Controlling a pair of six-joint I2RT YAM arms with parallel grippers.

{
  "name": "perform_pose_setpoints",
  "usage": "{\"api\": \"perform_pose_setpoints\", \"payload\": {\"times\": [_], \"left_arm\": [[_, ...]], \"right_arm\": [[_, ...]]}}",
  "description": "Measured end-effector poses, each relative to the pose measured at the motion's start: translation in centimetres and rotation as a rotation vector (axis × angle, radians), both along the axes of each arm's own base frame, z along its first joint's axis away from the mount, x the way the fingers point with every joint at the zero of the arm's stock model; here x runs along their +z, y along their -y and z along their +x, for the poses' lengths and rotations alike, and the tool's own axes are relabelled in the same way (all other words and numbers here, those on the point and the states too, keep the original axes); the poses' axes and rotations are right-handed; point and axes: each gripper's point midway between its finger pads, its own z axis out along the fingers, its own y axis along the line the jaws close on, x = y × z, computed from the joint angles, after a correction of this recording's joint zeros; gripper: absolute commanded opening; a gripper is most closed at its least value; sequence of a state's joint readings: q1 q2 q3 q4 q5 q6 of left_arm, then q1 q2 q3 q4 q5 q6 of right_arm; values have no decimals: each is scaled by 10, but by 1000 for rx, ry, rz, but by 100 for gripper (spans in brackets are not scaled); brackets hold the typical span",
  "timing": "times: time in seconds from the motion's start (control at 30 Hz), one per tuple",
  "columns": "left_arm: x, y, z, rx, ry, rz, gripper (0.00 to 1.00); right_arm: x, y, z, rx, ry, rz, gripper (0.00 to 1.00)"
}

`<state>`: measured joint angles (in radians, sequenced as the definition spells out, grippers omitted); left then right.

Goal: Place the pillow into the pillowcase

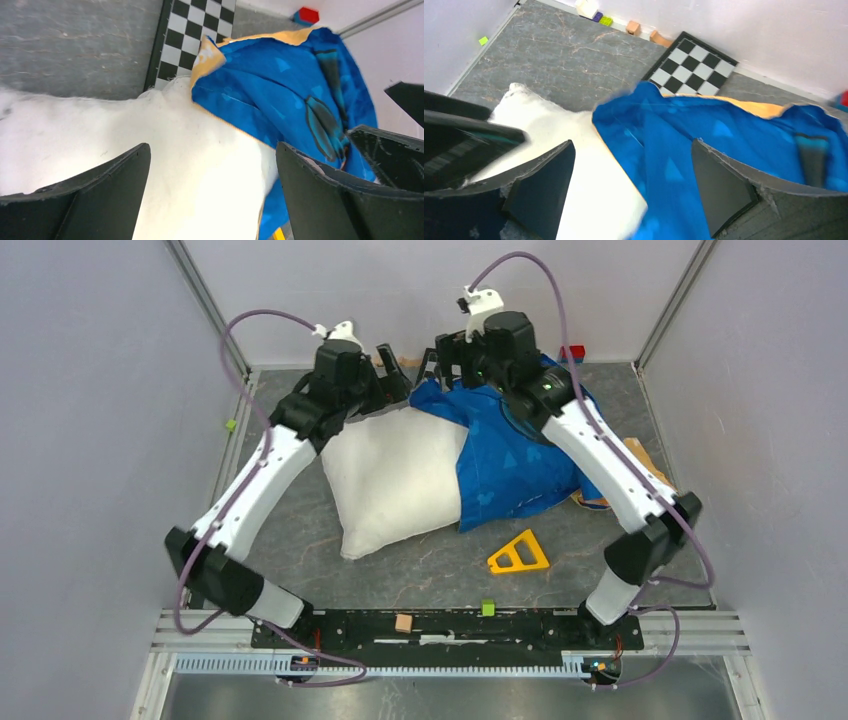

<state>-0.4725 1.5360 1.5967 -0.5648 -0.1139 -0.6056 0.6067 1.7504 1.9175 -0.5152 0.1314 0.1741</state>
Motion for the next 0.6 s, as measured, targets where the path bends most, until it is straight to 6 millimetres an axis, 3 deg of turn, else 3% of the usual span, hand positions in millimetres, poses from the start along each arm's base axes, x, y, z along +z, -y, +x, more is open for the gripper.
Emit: {"api": "perform_pose_setpoints", "payload": {"times": [0.1,0.17,0.23,0.3,0.4,0.43,0.47,0.6], "left_arm": [[31,-25,-28,46,68,-10,100],[35,-44,-51,75,90,-8,100],[26,-57,-69,90,81,3,100],[1,-67,-84,88,37,20,100],[-54,-69,-102,55,-81,48,100],[-76,-70,-108,44,-130,60,100],[-110,-70,-121,25,-214,78,100],[-144,-68,-135,3,-293,75,100]], "right_arm": [[17,23,-29,-1,32,-8,98],[9,43,-57,-7,25,-25,98],[-8,58,-78,-13,4,-50,98],[-30,65,-93,-14,-24,-84,98],[-74,63,-109,6,-86,-157,98],[-86,61,-114,17,-105,-176,98],[-100,59,-118,29,-127,-198,98],[-135,56,-130,43,-174,-269,98]]}}
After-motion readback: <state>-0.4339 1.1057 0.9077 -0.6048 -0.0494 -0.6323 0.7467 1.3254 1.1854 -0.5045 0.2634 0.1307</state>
